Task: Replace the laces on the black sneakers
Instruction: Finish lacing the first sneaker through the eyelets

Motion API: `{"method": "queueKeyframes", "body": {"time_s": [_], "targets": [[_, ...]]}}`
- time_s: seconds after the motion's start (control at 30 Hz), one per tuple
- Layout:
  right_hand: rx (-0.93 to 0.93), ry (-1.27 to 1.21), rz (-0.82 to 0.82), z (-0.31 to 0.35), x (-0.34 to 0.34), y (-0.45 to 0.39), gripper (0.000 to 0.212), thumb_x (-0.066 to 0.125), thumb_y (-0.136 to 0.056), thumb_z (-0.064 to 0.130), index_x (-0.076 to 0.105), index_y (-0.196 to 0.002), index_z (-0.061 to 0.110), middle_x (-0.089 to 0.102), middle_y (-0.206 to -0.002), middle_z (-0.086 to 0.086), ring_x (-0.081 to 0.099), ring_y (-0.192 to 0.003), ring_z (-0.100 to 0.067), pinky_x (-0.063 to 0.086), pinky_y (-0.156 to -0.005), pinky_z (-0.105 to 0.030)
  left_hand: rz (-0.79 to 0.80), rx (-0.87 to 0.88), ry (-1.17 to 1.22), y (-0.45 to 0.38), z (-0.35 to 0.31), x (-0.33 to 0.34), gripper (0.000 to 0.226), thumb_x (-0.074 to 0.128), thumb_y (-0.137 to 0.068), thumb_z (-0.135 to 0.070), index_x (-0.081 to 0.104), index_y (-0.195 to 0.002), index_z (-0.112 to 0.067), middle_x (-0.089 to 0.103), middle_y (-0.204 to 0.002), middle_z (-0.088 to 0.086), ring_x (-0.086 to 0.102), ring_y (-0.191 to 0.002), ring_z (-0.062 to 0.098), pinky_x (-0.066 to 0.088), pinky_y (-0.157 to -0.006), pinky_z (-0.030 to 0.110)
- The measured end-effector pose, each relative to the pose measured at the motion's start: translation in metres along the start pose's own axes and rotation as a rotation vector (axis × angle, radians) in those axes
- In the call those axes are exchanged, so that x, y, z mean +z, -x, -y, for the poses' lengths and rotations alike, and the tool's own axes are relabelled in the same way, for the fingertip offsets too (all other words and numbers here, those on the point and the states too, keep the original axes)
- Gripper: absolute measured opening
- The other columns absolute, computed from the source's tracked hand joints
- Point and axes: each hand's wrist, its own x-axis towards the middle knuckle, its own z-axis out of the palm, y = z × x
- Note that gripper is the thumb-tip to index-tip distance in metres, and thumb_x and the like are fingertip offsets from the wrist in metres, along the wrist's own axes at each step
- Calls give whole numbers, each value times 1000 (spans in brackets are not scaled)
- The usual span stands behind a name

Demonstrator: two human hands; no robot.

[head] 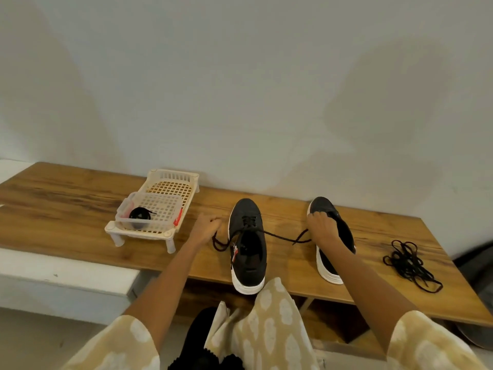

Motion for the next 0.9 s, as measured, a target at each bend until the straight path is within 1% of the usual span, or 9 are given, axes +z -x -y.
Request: {"method": "queueKeyframes", "body": {"time_s": [0.07, 0.17, 0.27, 0.4, 0.5, 0.6, 0.7, 0.83, 0.9], "targets": [[-66, -74, 49, 9, -6, -6, 33, 49, -91, 4, 49, -125, 4, 49, -127, -14, 48, -116, -29, 46, -88, -37, 17, 99, -390, 3, -5, 1, 40, 48, -90, -25, 57, -129, -27, 41, -140, 6, 34, -131, 27, 27, -108, 45], [-289, -282, 215, 25, -24, -11, 54, 56, -90, 12, 36, -140, 9, 38, -143, -14, 38, -130, -31, 38, -102, -40, 35, 292, -559, 12, -20, 1, 39, 50, -92, -35, 53, -130, -35, 36, -148, -2, 27, -137, 23, 14, -113, 48], [-442, -630, 346, 47, -42, -4, 56, 56, -93, 23, 35, -144, 12, 40, -146, -6, 38, -134, -25, 34, -108, -36, 90, 410, -536, 14, -22, 5, 37, 54, -89, -50, 59, -123, -37, 53, -135, -11, 42, -128, 12, 17, -106, 40], [-398, -713, 232, 71, -38, 4, 35, 56, -93, 37, 67, -110, 10, 67, -109, -10, 60, -102, -29, 46, -84, -40, 5, 453, -260, 17, -22, 17, 20, 67, -84, -39, 72, -98, -26, 71, -100, -8, 61, -95, 9, 38, -96, 34], [-285, -822, 121, 76, -31, 7, 34, 60, -90, 37, 71, -101, 7, 69, -97, -14, 62, -91, -30, 47, -74, -39, -34, 386, -121, 17, -26, 25, 11, 65, -88, -29, 68, -87, -19, 68, -83, -3, 58, -75, 8, 42, -67, 19], [-187, -965, 77, 76, -31, 3, 24, 63, -88, 29, 74, -101, 13, 72, -89, -6, 63, -81, -21, 49, -73, -36, -38, 321, -2, 13, -33, 30, 12, 60, -92, -27, 59, -84, -18, 59, -72, -6, 57, -67, 12, 41, -57, 18], [-171, -905, 49, 74, -34, -3, 21, 59, -91, 21, 74, -102, 11, 61, -65, 3, 49, -56, -10, 36, -52, -24, 18, 291, 37, 7, -38, 30, 13, 62, -91, -24, 64, -88, -12, 58, -64, -4, 54, -54, 8, 42, -50, 13], [-203, -755, -12, 65, -42, -4, 26, 50, -96, 26, 69, -110, 14, 68, -104, -1, 61, -93, -18, 38, -63, -24, 241, 214, 101, -1, -33, 13, 20, 60, -92, -28, 68, -96, -10, 53, -55, -2, 44, -44, 8, 38, -48, 22], [-207, -689, -38, 57, -39, -6, 26, 49, -97, 28, 69, -108, 15, 68, -106, -1, 61, -95, -20, 39, -62, -25, 385, 179, 74, -3, -28, 2, 21, 56, -94, -28, 67, -106, -15, 46, -55, -6, 38, -44, 5, 33, -47, 20]]}}
